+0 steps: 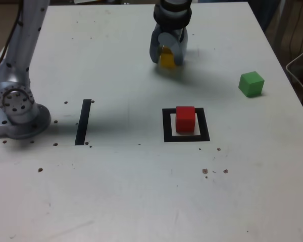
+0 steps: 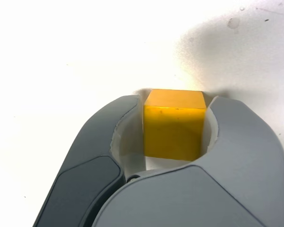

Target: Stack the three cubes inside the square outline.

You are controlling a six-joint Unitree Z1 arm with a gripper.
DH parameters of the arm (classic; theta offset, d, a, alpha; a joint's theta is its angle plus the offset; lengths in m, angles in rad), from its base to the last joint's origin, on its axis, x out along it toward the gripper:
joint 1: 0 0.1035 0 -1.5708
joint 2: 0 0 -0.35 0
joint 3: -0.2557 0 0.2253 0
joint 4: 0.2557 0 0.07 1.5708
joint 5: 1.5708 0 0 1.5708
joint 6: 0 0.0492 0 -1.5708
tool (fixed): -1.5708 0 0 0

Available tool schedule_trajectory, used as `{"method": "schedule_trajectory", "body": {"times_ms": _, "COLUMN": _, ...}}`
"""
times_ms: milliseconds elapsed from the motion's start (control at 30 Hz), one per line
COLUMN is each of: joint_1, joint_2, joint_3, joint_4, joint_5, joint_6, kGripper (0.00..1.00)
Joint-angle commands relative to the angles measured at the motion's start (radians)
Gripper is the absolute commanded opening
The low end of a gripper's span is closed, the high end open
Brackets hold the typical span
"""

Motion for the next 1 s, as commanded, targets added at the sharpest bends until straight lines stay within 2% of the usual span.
{"method": "schedule_trajectory", "body": {"times_ms": 0, "joint_1": -0.002, "joint_2": 0.002, "joint_3": -0.001, "joint_4": 0.002, "joint_5": -0.006, "joint_6": -0.001, "kGripper": 0.31}}
{"method": "schedule_trajectory", "body": {"times_ms": 300, "joint_1": -0.014, "joint_2": -0.046, "joint_3": -0.024, "joint_4": 0.044, "joint_5": -0.01, "joint_6": -0.001, "kGripper": 0.26}}
{"method": "schedule_trajectory", "body": {"times_ms": 533, "joint_1": -0.077, "joint_2": -0.14, "joint_3": -0.089, "joint_4": 0.174, "joint_5": -0.007, "joint_6": -0.023, "kGripper": 0.26}}
{"method": "schedule_trajectory", "body": {"times_ms": 667, "joint_1": -0.142, "joint_2": -0.175, "joint_3": -0.118, "joint_4": 0.234, "joint_5": -0.015, "joint_6": -0.068, "kGripper": 0.26}}
{"method": "schedule_trajectory", "body": {"times_ms": 967, "joint_1": -0.257, "joint_2": -0.187, "joint_3": -0.114, "joint_4": 0.291, "joint_5": -0.035, "joint_6": -0.233, "kGripper": 0.26}}
